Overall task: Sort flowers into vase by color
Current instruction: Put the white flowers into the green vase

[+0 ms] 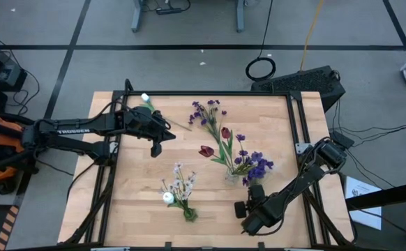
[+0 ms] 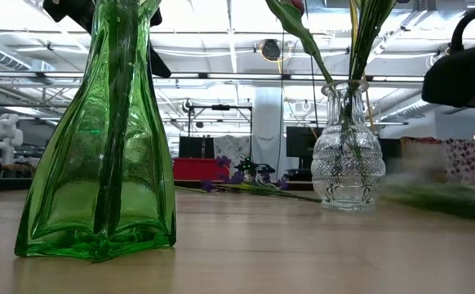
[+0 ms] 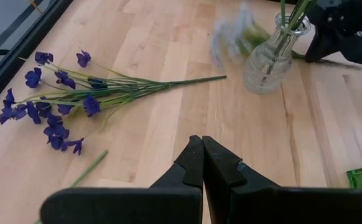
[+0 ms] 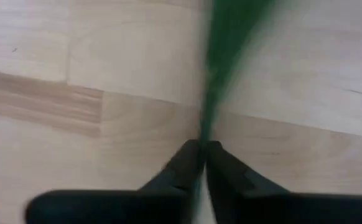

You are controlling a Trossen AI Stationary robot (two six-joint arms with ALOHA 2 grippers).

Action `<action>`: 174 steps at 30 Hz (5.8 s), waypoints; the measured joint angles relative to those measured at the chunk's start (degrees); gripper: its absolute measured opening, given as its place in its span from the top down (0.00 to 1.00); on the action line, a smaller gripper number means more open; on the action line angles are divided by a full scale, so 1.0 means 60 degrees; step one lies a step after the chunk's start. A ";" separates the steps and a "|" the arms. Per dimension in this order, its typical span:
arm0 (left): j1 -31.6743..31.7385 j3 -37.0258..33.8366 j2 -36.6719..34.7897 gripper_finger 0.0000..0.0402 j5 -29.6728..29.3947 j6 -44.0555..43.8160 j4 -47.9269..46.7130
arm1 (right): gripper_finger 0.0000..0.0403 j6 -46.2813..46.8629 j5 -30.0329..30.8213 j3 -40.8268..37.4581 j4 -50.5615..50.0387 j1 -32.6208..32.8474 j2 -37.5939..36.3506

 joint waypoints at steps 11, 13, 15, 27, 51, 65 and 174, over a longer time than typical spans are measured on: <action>0.0000 0.0004 0.0003 1.00 0.0404 0.0007 -0.0005 | 1.00 0.0066 -0.1430 0.1410 -0.2079 0.0257 -0.0495; -0.0001 0.0004 0.0003 1.00 0.0401 0.0012 -0.0007 | 1.00 0.0234 -0.1647 0.1782 -0.2936 0.0299 -0.0493; -0.0001 0.0004 0.0003 1.00 0.0404 0.0070 -0.0005 | 1.00 0.0117 -0.1717 0.2199 -0.3580 0.0361 -0.0445; 0.0001 0.0004 0.0003 1.00 0.0393 0.0029 -0.0007 | 1.00 -0.5497 -0.4029 0.4001 -0.4323 0.1083 -0.0492; -0.1320 0.0004 0.0003 1.00 0.0399 -0.2003 -0.0007 | 1.00 -0.5947 0.9527 0.4719 -0.3088 0.3590 -0.0493; -0.1564 0.0004 -0.0785 1.00 0.0373 -0.0508 -0.0344 | 1.00 -1.1187 1.1706 0.4719 0.2714 0.1358 -0.0434; -0.1546 0.0004 -0.4605 1.00 0.0350 -0.0255 -0.3016 | 0.83 -1.9951 0.9772 0.2683 1.3849 -0.0351 0.2010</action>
